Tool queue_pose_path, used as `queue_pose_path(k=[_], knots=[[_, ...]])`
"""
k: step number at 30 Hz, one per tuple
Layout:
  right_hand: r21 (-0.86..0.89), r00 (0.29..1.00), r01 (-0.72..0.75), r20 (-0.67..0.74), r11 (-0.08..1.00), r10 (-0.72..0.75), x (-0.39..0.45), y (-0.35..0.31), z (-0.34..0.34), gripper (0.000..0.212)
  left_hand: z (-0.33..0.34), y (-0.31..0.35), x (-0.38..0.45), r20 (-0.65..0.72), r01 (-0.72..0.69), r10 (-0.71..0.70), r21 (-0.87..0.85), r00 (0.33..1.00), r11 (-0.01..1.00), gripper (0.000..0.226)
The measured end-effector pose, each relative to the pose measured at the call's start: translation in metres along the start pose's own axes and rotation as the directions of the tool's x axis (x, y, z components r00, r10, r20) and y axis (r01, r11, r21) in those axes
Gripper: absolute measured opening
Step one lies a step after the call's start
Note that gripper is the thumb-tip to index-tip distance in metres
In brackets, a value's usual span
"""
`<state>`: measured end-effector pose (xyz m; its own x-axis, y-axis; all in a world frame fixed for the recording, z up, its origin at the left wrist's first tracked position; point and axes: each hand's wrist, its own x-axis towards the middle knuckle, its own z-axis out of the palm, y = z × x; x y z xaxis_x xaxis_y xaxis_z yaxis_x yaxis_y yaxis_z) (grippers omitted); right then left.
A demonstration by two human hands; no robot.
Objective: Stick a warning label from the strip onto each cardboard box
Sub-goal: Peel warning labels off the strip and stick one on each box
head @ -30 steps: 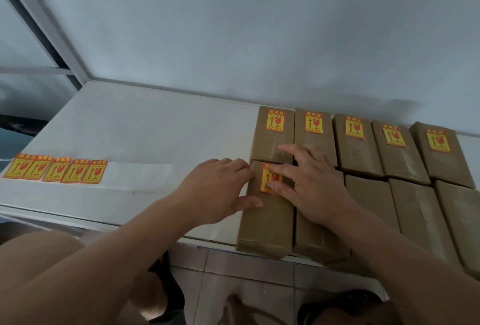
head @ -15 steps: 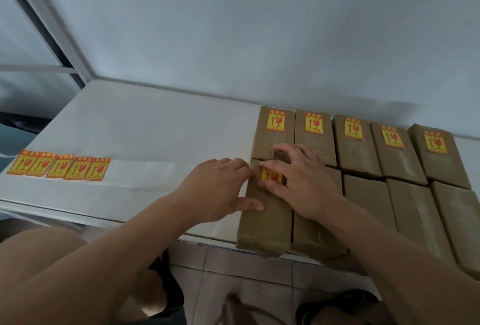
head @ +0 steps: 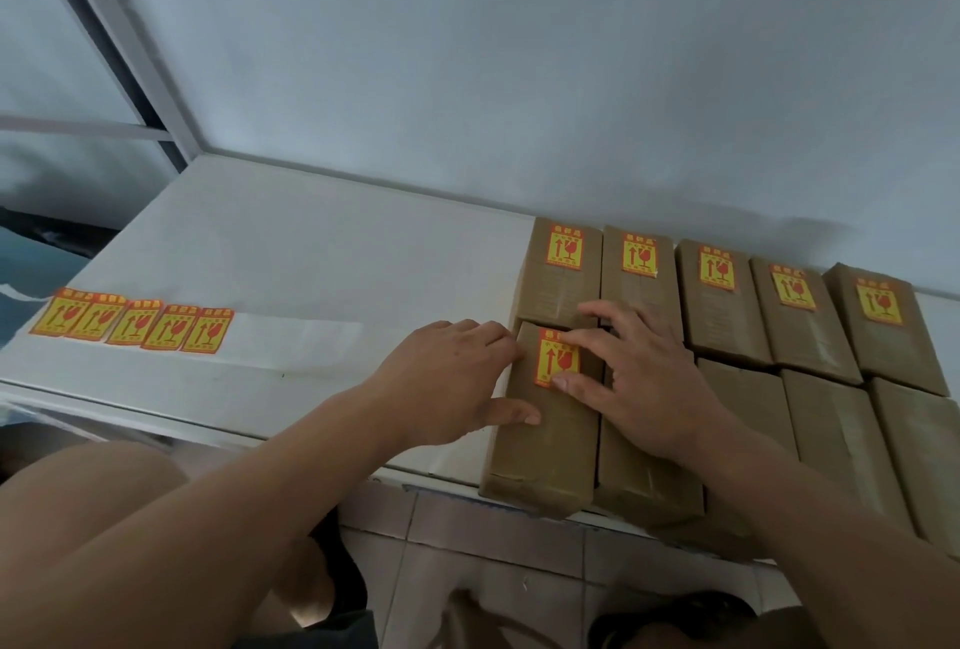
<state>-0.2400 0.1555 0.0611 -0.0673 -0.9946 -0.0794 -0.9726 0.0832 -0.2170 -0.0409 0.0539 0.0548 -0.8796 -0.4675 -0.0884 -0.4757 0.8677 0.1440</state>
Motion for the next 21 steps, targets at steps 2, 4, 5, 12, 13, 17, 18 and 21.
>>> queue_pose_path(k=[2,4,5,12,13,17,18,21], knots=[[-0.027,1.000,0.014,0.016,1.000,-0.014,0.002,-0.001,-0.001,0.065,0.002,-0.001,-0.001,-0.004,-0.001,0.001,0.004,1.000,1.000,0.078],[-0.052,0.999,0.037,0.018,0.998,-0.036,0.005,-0.004,-0.003,0.055,0.001,-0.002,-0.004,-0.004,-0.006,0.006,-0.009,1.000,1.000,0.076],[-0.062,0.999,0.053,0.010,0.997,-0.053,0.007,-0.007,-0.005,0.049,0.000,-0.004,-0.006,-0.010,-0.015,0.015,-0.012,1.000,1.000,0.074],[-0.258,0.936,0.294,-0.117,0.920,-0.332,0.046,-0.057,-0.007,0.029,-0.008,-0.069,-0.048,-0.107,-0.011,0.037,0.237,0.994,0.972,0.059],[-0.284,0.920,0.327,-0.121,0.901,-0.372,0.055,-0.069,-0.005,0.025,-0.010,-0.084,-0.059,-0.097,0.007,0.020,0.267,0.995,0.964,0.059],[-0.353,0.873,0.442,-0.040,0.825,-0.485,0.095,-0.126,0.011,0.022,-0.016,-0.144,-0.108,-0.061,0.107,-0.092,0.364,0.994,0.925,0.057],[-0.348,0.860,0.474,-0.013,0.809,-0.509,0.105,-0.141,0.016,0.025,-0.016,-0.157,-0.121,-0.058,0.140,-0.128,0.380,0.990,0.914,0.057],[-0.294,0.842,0.523,0.037,0.800,-0.538,0.133,-0.185,0.035,0.031,-0.010,-0.196,-0.153,-0.038,0.233,-0.239,0.412,0.970,0.881,0.051]])
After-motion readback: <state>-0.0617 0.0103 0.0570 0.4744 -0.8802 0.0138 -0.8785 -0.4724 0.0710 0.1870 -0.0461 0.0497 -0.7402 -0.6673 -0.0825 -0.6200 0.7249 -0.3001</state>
